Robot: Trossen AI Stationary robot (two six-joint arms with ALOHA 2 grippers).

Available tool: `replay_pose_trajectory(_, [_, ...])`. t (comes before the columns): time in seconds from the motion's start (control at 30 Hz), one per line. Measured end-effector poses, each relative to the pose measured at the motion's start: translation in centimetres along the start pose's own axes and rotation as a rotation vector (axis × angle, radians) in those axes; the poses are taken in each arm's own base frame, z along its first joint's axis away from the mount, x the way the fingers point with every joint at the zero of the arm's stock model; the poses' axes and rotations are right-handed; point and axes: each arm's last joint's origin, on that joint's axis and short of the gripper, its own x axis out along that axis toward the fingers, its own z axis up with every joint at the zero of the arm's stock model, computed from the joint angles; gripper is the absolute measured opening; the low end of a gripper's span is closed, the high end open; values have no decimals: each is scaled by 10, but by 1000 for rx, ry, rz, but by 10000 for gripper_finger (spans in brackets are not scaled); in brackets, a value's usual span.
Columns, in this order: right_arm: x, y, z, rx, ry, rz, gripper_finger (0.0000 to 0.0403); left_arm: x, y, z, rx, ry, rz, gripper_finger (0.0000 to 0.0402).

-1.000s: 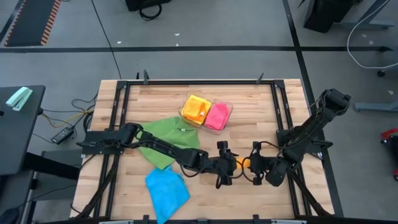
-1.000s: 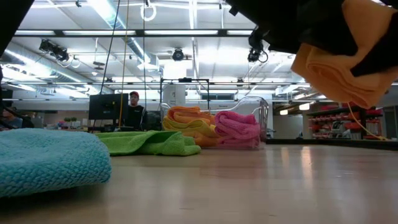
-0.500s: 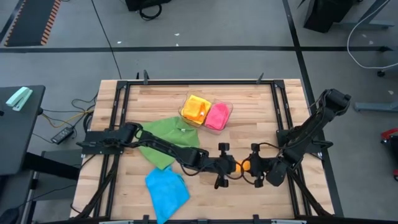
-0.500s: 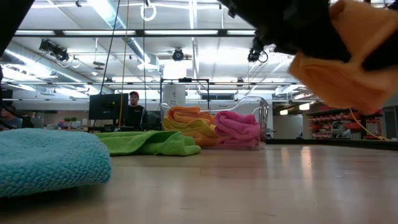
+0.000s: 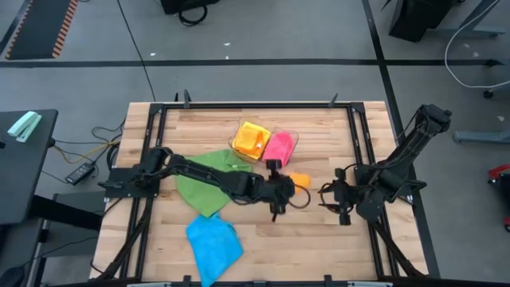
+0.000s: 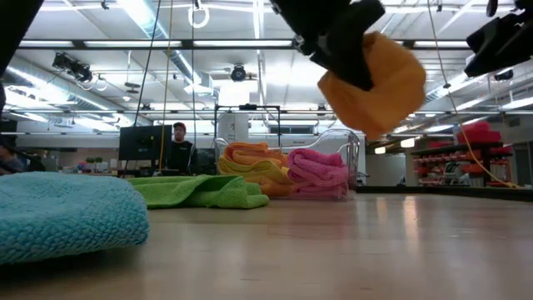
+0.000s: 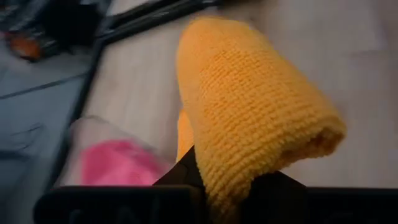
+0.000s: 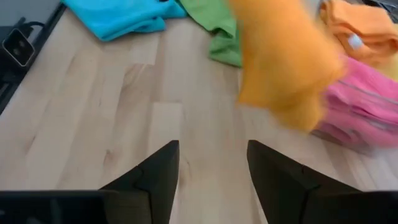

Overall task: Fold microfiber towels
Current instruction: Put the orange microfiber cloth into the transparent bin

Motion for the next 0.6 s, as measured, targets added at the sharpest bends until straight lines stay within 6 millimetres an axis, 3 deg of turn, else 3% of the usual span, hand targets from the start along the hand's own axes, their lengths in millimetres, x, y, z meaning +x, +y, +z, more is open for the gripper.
replay_pose_trajectory(0.27, [-2, -3, -3, -1, 23, -22, 198, -1, 43, 1, 4, 46, 129, 53])
replay_pose_trajectory(0.47, [0, -2, -5, -12, 36, -31, 198, 10, 76, -7, 119, 151, 372, 44])
replay_pose_trajectory(0.6, [0, -2, -4, -12, 22, -48, 198, 22, 99, -16, 176, 228, 432, 45])
